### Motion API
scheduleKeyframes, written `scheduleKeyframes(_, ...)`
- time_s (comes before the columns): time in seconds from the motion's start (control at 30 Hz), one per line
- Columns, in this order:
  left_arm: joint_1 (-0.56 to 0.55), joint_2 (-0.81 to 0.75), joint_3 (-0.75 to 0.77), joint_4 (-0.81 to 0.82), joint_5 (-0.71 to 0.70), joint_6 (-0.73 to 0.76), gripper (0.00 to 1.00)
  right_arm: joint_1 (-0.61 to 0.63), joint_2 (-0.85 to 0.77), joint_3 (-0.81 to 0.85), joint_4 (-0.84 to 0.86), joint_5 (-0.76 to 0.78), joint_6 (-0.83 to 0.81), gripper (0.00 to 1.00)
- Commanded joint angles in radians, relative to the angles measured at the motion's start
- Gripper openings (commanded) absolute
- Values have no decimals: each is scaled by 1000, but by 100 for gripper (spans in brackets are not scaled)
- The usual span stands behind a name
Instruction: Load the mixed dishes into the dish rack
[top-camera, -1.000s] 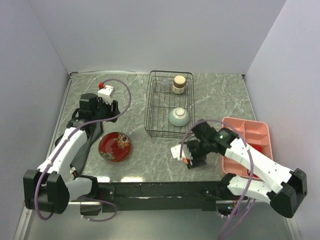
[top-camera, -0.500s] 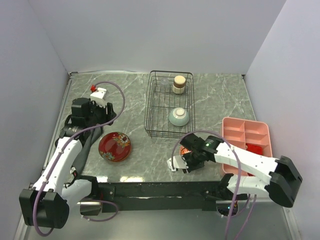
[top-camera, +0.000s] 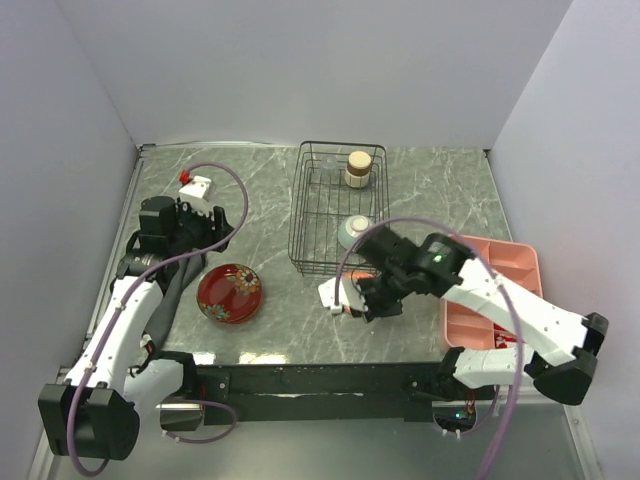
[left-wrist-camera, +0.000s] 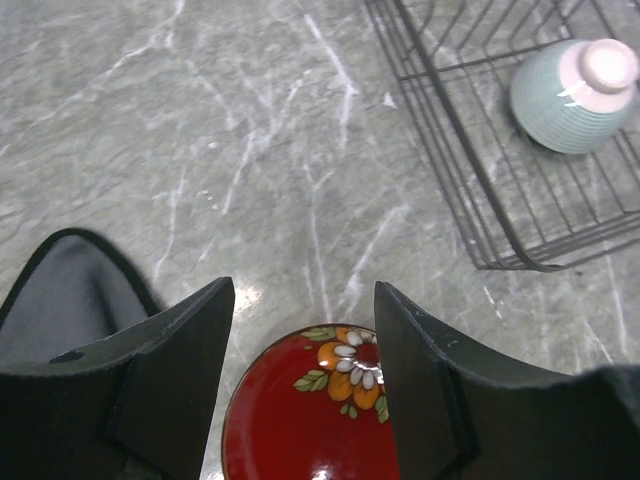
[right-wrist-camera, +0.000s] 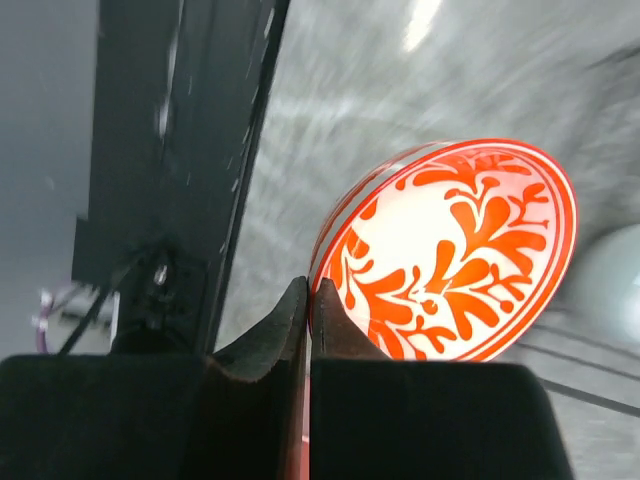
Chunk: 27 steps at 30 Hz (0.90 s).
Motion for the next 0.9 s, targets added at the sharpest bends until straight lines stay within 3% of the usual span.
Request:
scheduleKeyframes(0.0, 1, 45, 49, 59, 125, -8, 64, -21, 3, 214, -192, -97, -20, 0)
scheduleKeyframes(0.13, -10, 126, 103, 97, 130, -63, 62, -140, 121, 333, -75, -176, -35, 0)
scheduleKeyframes(0.17, -13, 157, 117, 105, 113, -77, 63, -246, 165, 342, -24, -260, -7, 0)
scheduleKeyframes(0.3, -23, 246, 248, 86, 3, -65, 63, -430, 260, 366, 281, -456, 203, 0)
scheduleKeyframes(0.5, -29, 364, 367, 34, -68, 33, 64, -543, 342, 258, 873, -653, 717, 0)
scheduleKeyframes(0.53, -29, 376, 384, 24, -73, 48, 64, -549, 348, 232, 1042, -667, 892, 0)
scheduleKeyframes(0.6, -29, 418, 439, -22, -71, 71, 65, -563, 375, 143, 1216, -693, 1095, 0)
scheduleKeyframes(0.63, -30, 433, 457, -36, -71, 97, 65, -567, 388, 106, 1403, -709, 1307, 0)
scheduleKeyframes(0.73, -32, 496, 506, -58, -74, 111, 64, -579, 426, -61, 1768, -680, 1649, 0)
scheduleKeyframes(0.87, -45, 556, 551, -27, -148, 47, 66, -590, 487, -153, 1899, -600, 1801, 0)
